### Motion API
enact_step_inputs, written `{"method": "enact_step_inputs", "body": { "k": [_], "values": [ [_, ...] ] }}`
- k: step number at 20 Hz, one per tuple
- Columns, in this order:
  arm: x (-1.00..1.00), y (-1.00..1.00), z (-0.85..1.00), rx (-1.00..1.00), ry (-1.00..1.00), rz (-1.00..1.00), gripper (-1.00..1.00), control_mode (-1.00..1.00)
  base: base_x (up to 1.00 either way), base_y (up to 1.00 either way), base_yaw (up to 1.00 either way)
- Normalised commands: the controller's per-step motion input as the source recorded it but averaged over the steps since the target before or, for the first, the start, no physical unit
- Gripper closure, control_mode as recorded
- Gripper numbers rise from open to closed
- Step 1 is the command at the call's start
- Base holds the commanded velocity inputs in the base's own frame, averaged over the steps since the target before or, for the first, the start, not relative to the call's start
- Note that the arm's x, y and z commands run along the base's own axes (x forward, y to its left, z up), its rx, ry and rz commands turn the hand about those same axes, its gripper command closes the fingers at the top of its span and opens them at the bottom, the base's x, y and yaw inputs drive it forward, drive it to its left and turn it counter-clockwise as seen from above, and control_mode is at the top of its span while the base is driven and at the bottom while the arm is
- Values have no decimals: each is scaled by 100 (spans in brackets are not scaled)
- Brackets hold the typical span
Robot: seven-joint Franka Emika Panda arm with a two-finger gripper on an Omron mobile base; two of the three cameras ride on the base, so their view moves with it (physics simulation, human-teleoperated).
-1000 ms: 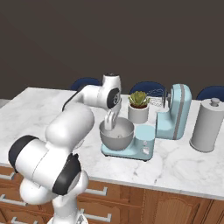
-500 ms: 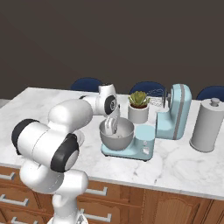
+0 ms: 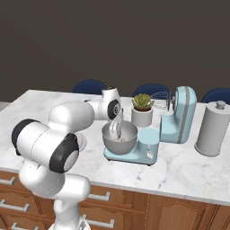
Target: Add butter and sugar cubes to the stand mixer bowl and then turn on the stand mixer to begin making frosting.
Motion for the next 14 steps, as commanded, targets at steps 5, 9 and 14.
{"method": "enact_step_inputs", "body": {
  "k": [5, 9, 14],
  "values": [
    [-1, 0, -26, 0, 4, 0, -100, -100, 0, 0, 0],
    [-30, 0, 4, 0, -7, 0, -100, -100, 0, 0, 0],
    [-57, 6, 54, -1, -19, -1, -100, -100, 0, 0, 0]
  ]
}}
